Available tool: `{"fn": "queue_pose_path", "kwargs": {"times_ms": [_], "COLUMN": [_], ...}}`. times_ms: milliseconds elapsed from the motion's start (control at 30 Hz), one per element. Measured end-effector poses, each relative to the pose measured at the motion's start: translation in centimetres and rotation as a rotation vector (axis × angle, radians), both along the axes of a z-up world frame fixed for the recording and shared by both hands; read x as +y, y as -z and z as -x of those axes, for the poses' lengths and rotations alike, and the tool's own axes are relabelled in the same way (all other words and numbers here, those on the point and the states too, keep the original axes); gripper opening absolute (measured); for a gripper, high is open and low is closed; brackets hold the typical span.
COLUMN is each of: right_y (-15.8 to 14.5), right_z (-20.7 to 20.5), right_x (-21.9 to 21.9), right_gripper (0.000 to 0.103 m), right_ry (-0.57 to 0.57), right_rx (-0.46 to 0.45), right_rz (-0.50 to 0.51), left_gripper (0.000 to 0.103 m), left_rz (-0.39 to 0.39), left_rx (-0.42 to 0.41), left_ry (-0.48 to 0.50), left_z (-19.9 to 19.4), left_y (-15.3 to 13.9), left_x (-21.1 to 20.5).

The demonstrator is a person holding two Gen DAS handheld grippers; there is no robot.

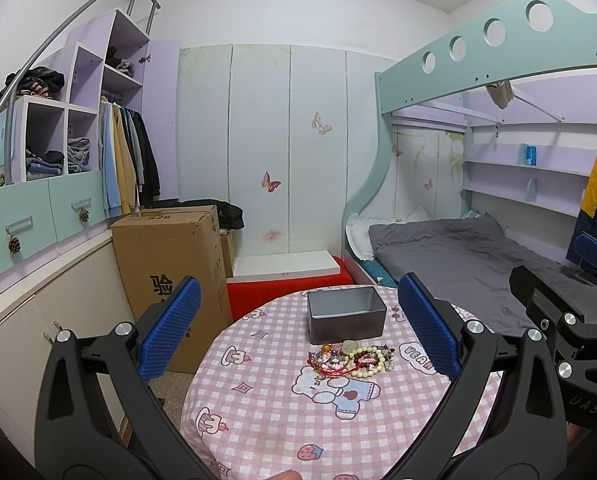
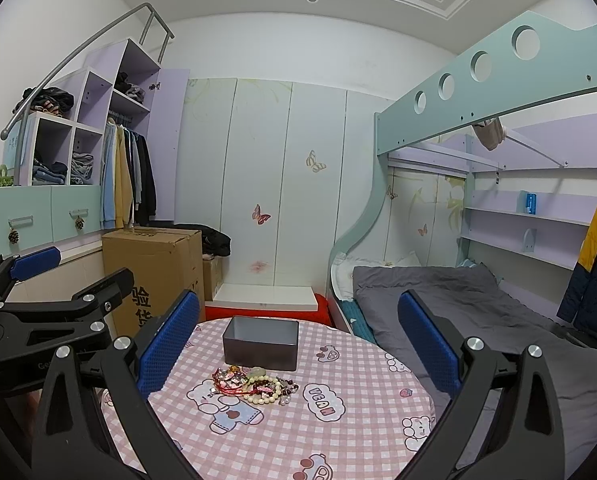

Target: Organize jewelry

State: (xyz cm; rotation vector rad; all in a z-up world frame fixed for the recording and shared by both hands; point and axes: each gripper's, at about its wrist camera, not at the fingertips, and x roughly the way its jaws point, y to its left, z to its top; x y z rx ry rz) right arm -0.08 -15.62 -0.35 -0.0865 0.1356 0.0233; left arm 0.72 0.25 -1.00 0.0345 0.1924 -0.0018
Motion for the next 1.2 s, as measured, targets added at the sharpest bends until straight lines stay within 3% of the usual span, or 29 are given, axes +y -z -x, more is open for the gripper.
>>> {"fn": "queue_pose_path", "kwargs": {"times_ms": [1200], "right_y": [1.2], "right_z": [-1.1], "right_x": [0.1], "right_gripper": [0.096], "right_ry": [0.008], "right_rx": [0.026], "right_rz": [-0.004], "left_gripper": [0.097], "left_rz": [-0.002], "left_rx": [0.037], "left_ry": [0.001], "left_z": [-0.2], "left_y": [0.6], "left_x": [0.0]}}
